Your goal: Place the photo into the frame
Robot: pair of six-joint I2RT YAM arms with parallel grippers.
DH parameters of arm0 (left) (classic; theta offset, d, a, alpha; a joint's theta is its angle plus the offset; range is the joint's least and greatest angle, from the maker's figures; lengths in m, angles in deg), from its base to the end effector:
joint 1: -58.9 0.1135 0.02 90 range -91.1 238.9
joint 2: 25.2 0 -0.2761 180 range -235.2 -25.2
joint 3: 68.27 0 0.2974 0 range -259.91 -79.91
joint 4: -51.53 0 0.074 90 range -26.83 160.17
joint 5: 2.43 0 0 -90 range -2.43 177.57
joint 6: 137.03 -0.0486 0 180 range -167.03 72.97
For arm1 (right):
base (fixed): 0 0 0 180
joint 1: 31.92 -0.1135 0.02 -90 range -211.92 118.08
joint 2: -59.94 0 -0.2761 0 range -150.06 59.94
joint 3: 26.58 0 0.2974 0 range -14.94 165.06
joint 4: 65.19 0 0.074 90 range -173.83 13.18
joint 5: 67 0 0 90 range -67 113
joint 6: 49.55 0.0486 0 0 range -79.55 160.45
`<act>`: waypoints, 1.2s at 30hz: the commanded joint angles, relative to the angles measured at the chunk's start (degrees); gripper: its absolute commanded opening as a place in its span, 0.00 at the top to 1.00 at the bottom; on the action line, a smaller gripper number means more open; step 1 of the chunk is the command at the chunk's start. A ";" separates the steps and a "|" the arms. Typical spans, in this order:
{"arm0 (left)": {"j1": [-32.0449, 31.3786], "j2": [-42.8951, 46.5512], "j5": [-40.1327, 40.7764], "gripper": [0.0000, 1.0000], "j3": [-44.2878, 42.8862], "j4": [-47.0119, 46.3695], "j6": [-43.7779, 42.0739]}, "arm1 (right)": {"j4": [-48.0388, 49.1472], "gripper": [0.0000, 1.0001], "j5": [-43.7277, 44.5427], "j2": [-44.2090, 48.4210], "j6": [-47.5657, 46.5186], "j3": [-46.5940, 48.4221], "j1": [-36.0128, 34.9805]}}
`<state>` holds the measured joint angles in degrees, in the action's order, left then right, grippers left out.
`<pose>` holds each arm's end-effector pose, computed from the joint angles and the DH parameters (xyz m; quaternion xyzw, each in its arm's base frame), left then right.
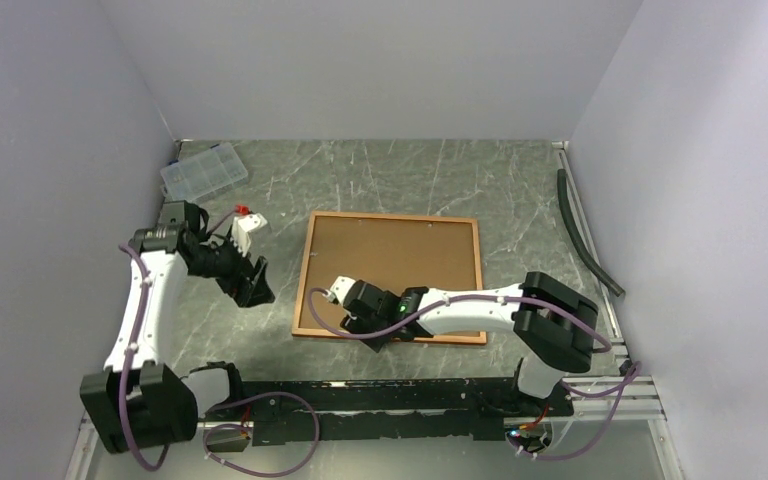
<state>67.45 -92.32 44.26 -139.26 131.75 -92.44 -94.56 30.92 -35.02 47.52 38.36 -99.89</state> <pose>0.2375 0.0020 0.2817 0.3334 0.8616 -0.2764 0.2647 0.1426 0.3345 0.1347 -0.4719 0.8388 0.1075 0.2494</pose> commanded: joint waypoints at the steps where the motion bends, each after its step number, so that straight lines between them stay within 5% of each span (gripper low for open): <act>1: 0.24 6.77 -3.47 0.05 4.27 -2.95 -10.09 | 1.98 0.54 1.97 -1.65 -0.69 0.75 -0.10; 15: 0.20 14.75 -1.73 0.05 12.91 -6.10 -26.33 | 2.71 0.94 -0.44 -4.24 -2.06 6.69 -0.13; 25: 0.17 30.09 -2.46 0.12 24.39 -15.09 -48.18 | -0.22 1.00 -4.52 -0.70 -1.15 19.74 0.28; 29: 0.14 37.50 -6.34 0.11 31.68 -26.19 -54.10 | -3.49 1.00 -5.66 0.13 -1.19 24.11 0.62; 36: 0.15 34.73 -9.22 0.12 32.26 -31.07 -63.13 | -6.85 1.00 -9.33 -0.71 -0.14 30.72 1.87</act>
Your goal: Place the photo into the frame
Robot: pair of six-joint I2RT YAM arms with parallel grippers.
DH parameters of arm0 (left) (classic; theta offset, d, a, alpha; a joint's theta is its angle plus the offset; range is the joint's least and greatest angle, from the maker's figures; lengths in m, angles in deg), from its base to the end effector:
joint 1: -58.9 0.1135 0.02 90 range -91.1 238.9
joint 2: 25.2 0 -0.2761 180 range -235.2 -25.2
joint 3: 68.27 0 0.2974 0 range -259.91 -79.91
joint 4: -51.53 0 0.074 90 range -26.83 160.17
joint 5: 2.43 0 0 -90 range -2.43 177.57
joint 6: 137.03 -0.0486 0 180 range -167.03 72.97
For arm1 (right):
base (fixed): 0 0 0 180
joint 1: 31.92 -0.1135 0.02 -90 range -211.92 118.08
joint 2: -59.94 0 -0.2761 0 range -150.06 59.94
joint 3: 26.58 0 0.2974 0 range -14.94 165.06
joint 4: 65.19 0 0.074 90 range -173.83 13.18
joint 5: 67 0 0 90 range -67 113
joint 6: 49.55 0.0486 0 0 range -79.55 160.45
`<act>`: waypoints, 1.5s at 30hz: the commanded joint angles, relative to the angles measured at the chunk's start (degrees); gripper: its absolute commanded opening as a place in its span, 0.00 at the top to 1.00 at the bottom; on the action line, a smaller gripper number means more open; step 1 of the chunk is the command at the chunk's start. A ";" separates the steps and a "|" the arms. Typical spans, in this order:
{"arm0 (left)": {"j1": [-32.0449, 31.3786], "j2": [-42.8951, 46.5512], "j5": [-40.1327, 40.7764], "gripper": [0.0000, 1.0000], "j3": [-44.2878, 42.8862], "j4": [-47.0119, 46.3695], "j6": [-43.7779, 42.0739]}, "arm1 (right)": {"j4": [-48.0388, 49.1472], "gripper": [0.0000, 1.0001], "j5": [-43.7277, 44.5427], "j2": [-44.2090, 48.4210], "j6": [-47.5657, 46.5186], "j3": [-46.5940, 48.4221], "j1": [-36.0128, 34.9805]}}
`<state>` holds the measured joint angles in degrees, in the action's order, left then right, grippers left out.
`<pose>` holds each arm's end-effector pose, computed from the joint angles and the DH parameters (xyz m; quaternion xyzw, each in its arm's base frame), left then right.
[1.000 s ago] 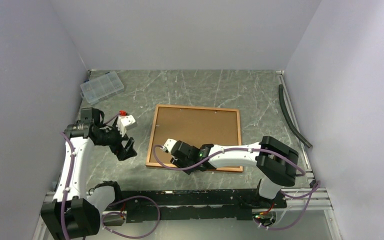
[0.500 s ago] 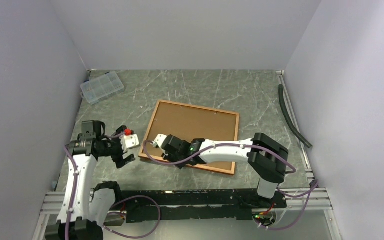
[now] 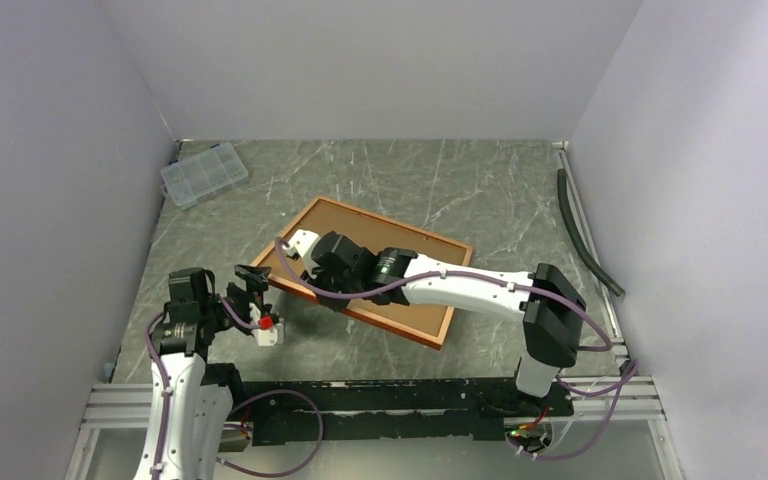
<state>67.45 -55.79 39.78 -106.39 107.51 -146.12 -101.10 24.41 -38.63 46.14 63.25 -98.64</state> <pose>0.1516 -0.0136 0.2132 0.7084 0.4995 0.0382 0.4971 0.1759 0.4058 0.2552 -0.4644 0.7973 0.2185 0.3177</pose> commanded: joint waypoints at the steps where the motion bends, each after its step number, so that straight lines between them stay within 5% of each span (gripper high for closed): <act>1: 0.17 -1.39 -5.50 0.12 0.13 -8.79 -8.71 | -0.83 1.00 -3.24 2.75 1.37 6.72 0.58; 7: -0.03 -4.38 -6.89 0.27 -1.18 -6.33 -17.44 | -4.26 1.00 -4.63 1.25 1.25 11.18 0.60; 12: -0.70 -8.09 -5.24 0.56 -3.46 -4.82 -19.37 | -4.79 1.00 -5.01 1.98 1.38 11.85 0.62; 15: -1.45 -8.86 -5.70 0.82 -4.35 -6.31 -17.99 | -5.85 1.00 -4.53 2.38 1.10 12.30 0.62; 17: -2.00 -8.88 -5.51 0.90 -5.17 -5.66 -17.44 | -6.67 0.89 -3.52 2.68 0.77 12.42 0.60; 20: -2.52 -9.08 -4.70 0.91 -7.19 -2.92 -16.09 | -7.56 0.47 -1.58 4.28 -1.35 11.47 0.60; 24: -2.99 -10.79 -3.07 0.92 -11.80 3.78 -13.78 | -10.44 0.30 1.55 7.77 -7.44 9.07 0.55; 33: -3.41 -15.24 -3.15 0.92 -19.91 8.82 -5.93 | -15.62 0.22 14.60 11.72 -17.50 3.55 -5.43; 45: -3.50 -16.42 -5.04 0.92 -23.83 8.08 -0.06 | -13.39 0.37 29.82 8.40 -19.87 3.72 -7.40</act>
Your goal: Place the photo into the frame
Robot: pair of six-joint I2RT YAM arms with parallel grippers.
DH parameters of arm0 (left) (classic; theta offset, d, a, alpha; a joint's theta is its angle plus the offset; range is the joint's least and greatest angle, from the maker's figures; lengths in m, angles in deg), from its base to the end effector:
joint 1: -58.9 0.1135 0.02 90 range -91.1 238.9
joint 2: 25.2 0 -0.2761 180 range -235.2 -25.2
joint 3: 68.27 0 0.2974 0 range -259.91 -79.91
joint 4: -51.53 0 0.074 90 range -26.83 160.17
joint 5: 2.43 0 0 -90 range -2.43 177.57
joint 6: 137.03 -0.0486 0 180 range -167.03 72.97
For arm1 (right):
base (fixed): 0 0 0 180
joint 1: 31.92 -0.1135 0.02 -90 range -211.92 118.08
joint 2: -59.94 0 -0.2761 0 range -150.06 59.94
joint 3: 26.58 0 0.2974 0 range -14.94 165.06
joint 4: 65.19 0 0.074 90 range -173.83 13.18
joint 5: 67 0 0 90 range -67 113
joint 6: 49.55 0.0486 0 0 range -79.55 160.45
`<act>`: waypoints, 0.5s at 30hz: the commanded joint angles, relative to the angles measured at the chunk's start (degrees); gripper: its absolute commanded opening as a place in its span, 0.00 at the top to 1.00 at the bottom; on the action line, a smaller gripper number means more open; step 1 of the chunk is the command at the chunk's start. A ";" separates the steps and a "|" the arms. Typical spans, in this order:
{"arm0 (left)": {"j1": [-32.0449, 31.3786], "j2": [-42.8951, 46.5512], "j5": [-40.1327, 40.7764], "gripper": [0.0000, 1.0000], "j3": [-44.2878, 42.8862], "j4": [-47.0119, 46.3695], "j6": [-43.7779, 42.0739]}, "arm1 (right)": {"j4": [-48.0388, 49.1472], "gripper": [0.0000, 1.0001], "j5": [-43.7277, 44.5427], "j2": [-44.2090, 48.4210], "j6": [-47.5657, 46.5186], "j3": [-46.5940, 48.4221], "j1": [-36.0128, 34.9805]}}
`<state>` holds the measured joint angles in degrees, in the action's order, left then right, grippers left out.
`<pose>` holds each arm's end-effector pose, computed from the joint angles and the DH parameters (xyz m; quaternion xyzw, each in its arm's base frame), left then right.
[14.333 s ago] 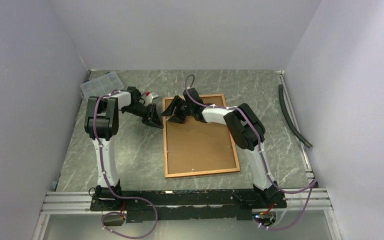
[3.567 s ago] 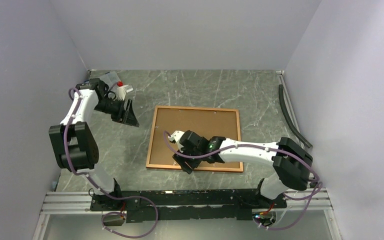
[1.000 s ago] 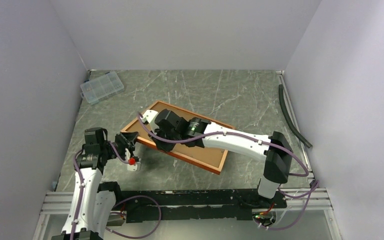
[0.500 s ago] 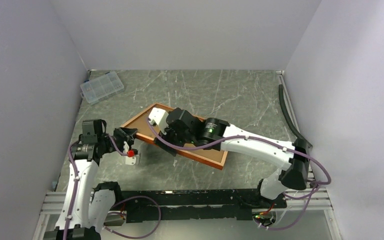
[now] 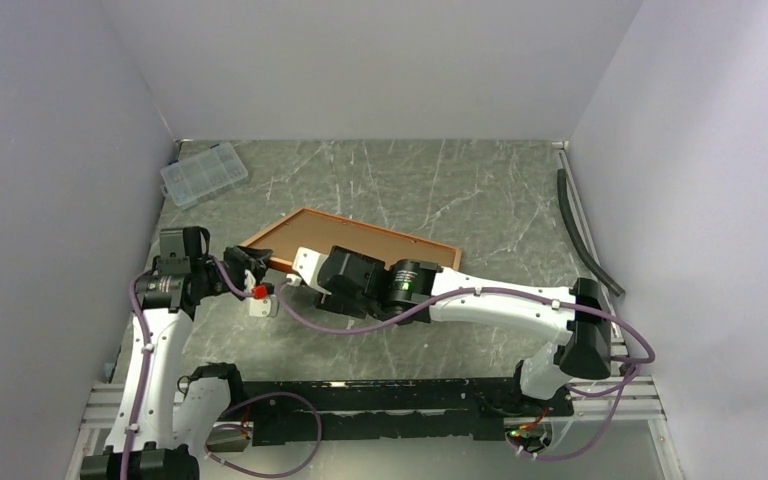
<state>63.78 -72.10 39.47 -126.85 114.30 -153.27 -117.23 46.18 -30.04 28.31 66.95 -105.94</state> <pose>0.1918 -0.0199 0.2925 0.7521 0.4406 0.0335 0.4889 0.1272 0.3748 0.3191 -0.5737 0.7177 0.0173 0.3943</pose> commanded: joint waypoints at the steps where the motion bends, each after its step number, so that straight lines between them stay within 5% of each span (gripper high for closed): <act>1: 0.17 -0.30 -4.79 0.92 -3.72 1.37 7.29 | 3.80 0.39 9.18 -0.26 -2.32 -0.32 -0.14; 10: 0.15 -0.08 -5.77 0.86 -4.89 -0.62 10.40 | 10.79 0.74 12.38 1.12 -5.23 -2.17 -0.06; 14: 0.17 0.12 -6.43 0.63 -5.51 -3.07 14.07 | 10.48 0.79 11.59 2.02 -4.54 0.29 0.08; 15: 0.13 0.08 -6.44 0.49 -5.86 -3.85 15.66 | 9.93 0.79 10.96 2.26 -4.21 1.27 0.21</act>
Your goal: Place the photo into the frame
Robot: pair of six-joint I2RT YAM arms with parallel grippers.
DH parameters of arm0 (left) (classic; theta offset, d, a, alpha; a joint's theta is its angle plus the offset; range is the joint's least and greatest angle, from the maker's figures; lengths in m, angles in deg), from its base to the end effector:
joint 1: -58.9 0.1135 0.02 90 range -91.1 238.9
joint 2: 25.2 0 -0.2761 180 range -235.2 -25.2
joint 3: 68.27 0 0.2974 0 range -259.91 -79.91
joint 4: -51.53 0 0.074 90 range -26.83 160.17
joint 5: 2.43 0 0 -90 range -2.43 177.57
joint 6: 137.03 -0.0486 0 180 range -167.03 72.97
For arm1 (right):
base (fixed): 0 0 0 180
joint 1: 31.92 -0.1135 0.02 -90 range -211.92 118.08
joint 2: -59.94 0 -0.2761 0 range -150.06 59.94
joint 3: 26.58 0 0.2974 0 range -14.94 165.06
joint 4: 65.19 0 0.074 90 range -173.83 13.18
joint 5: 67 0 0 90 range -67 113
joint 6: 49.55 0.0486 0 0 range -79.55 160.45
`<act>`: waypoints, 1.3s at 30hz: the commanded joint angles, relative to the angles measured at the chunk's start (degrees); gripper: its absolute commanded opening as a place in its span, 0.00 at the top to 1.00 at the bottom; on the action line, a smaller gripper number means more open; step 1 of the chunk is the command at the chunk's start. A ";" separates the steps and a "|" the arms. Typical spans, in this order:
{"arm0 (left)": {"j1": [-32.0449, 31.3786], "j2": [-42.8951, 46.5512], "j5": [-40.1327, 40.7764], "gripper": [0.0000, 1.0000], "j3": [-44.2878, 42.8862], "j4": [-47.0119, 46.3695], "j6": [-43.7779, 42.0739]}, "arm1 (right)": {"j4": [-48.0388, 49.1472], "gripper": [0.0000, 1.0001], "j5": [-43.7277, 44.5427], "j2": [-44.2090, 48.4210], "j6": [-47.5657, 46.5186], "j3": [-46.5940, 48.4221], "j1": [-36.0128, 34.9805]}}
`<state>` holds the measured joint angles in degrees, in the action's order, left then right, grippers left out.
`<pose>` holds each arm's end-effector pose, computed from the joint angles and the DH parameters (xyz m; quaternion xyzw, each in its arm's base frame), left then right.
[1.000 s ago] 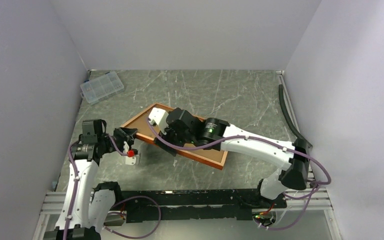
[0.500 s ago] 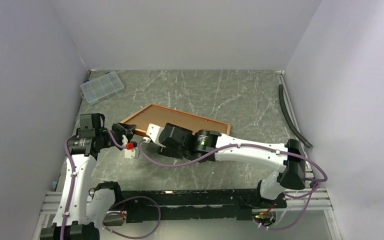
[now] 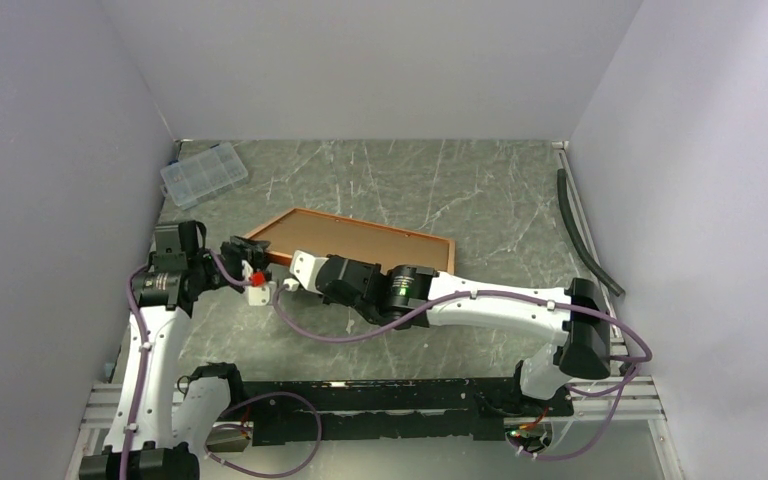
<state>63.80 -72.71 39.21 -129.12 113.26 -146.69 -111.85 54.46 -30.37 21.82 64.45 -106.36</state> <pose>0.1959 -0.0197 0.3062 0.7260 0.4704 0.0221 0.5011 0.1315 0.3777 0.3104 -0.5777 0.6876 -0.0531 0.4367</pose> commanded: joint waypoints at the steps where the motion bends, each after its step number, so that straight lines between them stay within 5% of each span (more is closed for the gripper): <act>1: 0.15 0.55 -5.97 0.29 -4.14 -3.07 10.47 | 3.75 0.80 1.79 2.81 2.83 5.02 0.79; 3: 0.12 0.14 -5.52 0.07 -5.56 -3.40 13.66 | 2.43 0.82 0.53 2.84 3.78 7.74 1.42; 10: 0.32 -2.90 -2.66 0.06 -12.91 -6.96 32.56 | -4.48 0.85 -8.91 -1.04 10.47 22.01 9.59; 19: 2.68 -14.33 1.80 0.06 -26.13 -3.16 58.63 | -16.41 0.89 -25.87 -11.98 22.13 39.73 29.71; 24: 3.83 -22.02 3.75 0.06 -32.75 6.01 62.23 | -11.59 0.91 -31.91 -9.15 26.63 31.48 37.75; 30: 5.10 -23.12 4.16 0.06 -28.92 2.95 65.28 | -1.27 0.90 -40.65 -1.09 35.25 12.96 48.61; 39: 5.80 -30.37 5.55 0.06 -31.91 10.27 66.64 | 16.78 0.91 -53.24 6.90 47.60 -12.57 61.09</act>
<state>68.94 -101.06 44.11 -158.65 119.55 -82.91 -98.34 8.34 -24.09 64.94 61.46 -45.73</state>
